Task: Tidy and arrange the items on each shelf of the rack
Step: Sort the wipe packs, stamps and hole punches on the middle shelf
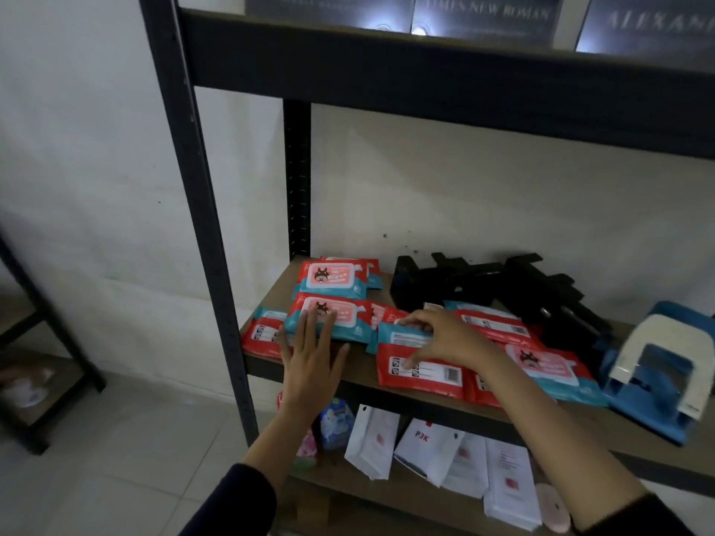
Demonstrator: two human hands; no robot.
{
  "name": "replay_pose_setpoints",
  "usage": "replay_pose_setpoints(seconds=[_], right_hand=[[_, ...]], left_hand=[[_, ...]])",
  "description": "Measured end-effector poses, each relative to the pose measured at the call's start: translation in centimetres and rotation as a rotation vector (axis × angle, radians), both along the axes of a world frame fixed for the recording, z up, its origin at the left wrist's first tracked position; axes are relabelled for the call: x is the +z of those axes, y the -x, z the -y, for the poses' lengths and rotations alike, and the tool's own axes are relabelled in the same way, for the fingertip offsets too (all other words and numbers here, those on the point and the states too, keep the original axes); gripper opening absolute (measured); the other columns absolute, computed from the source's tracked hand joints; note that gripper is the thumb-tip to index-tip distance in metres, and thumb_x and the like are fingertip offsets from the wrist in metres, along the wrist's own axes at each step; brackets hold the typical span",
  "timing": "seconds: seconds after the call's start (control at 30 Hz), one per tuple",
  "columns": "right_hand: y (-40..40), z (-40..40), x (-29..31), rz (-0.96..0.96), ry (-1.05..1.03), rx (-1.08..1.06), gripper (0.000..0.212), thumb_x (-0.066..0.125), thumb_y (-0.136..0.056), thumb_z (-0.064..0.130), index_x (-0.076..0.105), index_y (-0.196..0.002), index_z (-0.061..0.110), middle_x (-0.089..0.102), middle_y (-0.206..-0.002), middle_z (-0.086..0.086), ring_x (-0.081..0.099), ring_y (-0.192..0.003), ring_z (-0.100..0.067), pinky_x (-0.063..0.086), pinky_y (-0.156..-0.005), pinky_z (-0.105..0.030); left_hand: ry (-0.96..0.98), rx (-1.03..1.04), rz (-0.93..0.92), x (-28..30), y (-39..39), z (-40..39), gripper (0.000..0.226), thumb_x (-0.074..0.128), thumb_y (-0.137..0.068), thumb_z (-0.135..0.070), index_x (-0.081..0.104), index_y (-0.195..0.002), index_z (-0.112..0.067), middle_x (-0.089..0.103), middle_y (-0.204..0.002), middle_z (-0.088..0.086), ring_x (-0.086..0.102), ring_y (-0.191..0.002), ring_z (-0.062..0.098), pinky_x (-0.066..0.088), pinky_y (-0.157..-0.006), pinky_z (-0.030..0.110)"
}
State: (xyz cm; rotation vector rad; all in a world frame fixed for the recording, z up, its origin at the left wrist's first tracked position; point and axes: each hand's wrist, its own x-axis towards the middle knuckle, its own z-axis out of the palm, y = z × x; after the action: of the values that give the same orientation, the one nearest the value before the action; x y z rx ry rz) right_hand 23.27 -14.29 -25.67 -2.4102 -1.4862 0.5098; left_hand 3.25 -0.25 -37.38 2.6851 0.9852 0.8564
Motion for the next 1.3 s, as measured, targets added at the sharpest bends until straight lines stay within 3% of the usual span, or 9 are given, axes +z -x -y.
replay_pose_setpoints(seconds=[0.23, 0.4, 0.53, 0.6, 0.67, 0.8, 1.0, 1.17, 1.3], right_hand=[[1.0, 0.4, 1.5, -0.055, -0.088, 0.057, 0.056, 0.079, -0.075, 0.041, 0.052, -0.124, 0.031, 0.060, -0.114, 0.005, 0.060, -0.092, -0.006, 0.050, -0.071, -0.024], [1.3, 0.5, 4.1, -0.024, -0.438, -0.044, 0.030, 0.059, -0.091, 0.048, 0.058, -0.117, 0.031, 0.069, -0.092, 0.009, 0.066, -0.071, 0.002, 0.053, -0.061, -0.019], [1.4, 0.1, 3.0, 0.226, -0.675, -0.016, 0.033, 0.055, -0.096, 0.041, 0.066, -0.121, 0.022, 0.070, -0.104, 0.003, 0.066, -0.087, -0.009, 0.052, -0.077, -0.026], [1.5, 0.0, 0.8, 0.486, -0.624, 0.108, 0.030, 0.059, -0.094, 0.032, 0.066, -0.123, 0.026, 0.068, -0.114, 0.003, 0.064, -0.097, -0.014, 0.049, -0.087, -0.031], [2.0, 0.4, -2.0, 0.537, -0.468, 0.179, 0.033, 0.056, -0.094, 0.041, 0.062, -0.125, 0.033, 0.063, -0.125, 0.008, 0.057, -0.113, -0.014, 0.041, -0.099, -0.034], [3.0, 1.1, -6.0, 0.402, -0.419, 0.143, 0.066, 0.027, -0.089, 0.073, 0.058, -0.130, 0.031, 0.052, -0.137, 0.008, 0.044, -0.127, -0.013, 0.030, -0.109, -0.036], [4.8, -1.0, -6.4, 0.394, -0.539, 0.146, 0.052, 0.034, -0.097, 0.055, 0.050, -0.137, 0.026, 0.046, -0.145, 0.000, 0.039, -0.136, -0.016, 0.022, -0.115, -0.034], [5.9, -3.3, -8.3, 0.459, -0.351, 0.207, 0.062, 0.019, -0.097, 0.061, 0.014, -0.153, 0.036, 0.024, -0.160, 0.002, 0.019, -0.148, -0.018, 0.004, -0.121, -0.040], [5.7, -3.5, -9.1, 0.479, -0.332, 0.190, 0.061, 0.015, -0.098, 0.063, 0.015, -0.153, 0.037, 0.027, -0.159, 0.005, 0.021, -0.148, -0.017, 0.006, -0.122, -0.043]], left_hand=[[0.039, 0.020, -0.018, 0.3, 0.0, 0.4, 0.063, 0.007, -0.097, -0.057, 0.019, -0.151, -0.026, 0.011, -0.160, 0.005, 0.001, -0.148, 0.020, -0.002, -0.116, 0.057], [0.074, 0.010, -0.015, 0.4, 0.0, 0.2, 0.069, 0.000, -0.093, -0.062, 0.013, -0.152, -0.029, 0.002, -0.161, 0.000, -0.011, -0.147, 0.012, -0.013, -0.116, 0.050], [0.078, 0.003, -0.057, 0.2, 0.0, -0.1, 0.074, -0.008, -0.090, -0.062, 0.009, -0.153, -0.028, -0.005, -0.161, -0.001, -0.017, -0.146, 0.013, -0.014, -0.116, 0.052], [0.082, 0.004, -0.083, 0.2, 0.0, -0.2, 0.077, -0.015, -0.087, -0.063, 0.006, -0.153, -0.028, -0.009, -0.161, -0.002, -0.020, -0.145, 0.013, -0.015, -0.115, 0.051], [0.081, -0.006, -0.097, 0.3, 0.1, -0.2, 0.080, -0.018, -0.085, -0.063, 0.005, -0.153, -0.027, -0.010, -0.161, -0.001, -0.020, -0.145, 0.014, -0.015, -0.115, 0.051], [0.054, -0.019, -0.129, 0.4, 0.8, -0.2, 0.073, -0.012, -0.091, -0.058, 0.007, -0.153, -0.025, -0.005, -0.161, 0.000, -0.015, -0.147, 0.018, -0.002, -0.116, 0.058], [0.314, 0.129, 0.112, 0.8, 2.5, 1.1, 0.086, 0.019, -0.086, -0.071, 0.001, -0.152, -0.021, 0.001, -0.160, 0.005, -0.002, -0.148, 0.023, 0.002, -0.119, 0.046], [0.412, 0.104, 0.210, 1.0, 4.6, 0.7, 0.095, 0.034, -0.076, -0.082, 0.014, -0.147, -0.023, 0.022, -0.154, 0.005, 0.022, -0.143, 0.024, 0.029, -0.113, 0.052], [0.254, 0.046, 0.063, 0.2, 6.3, -0.2, 0.101, 0.044, -0.068, -0.086, 0.025, -0.144, -0.022, 0.029, -0.151, 0.003, 0.029, -0.140, 0.022, 0.034, -0.111, 0.048]])
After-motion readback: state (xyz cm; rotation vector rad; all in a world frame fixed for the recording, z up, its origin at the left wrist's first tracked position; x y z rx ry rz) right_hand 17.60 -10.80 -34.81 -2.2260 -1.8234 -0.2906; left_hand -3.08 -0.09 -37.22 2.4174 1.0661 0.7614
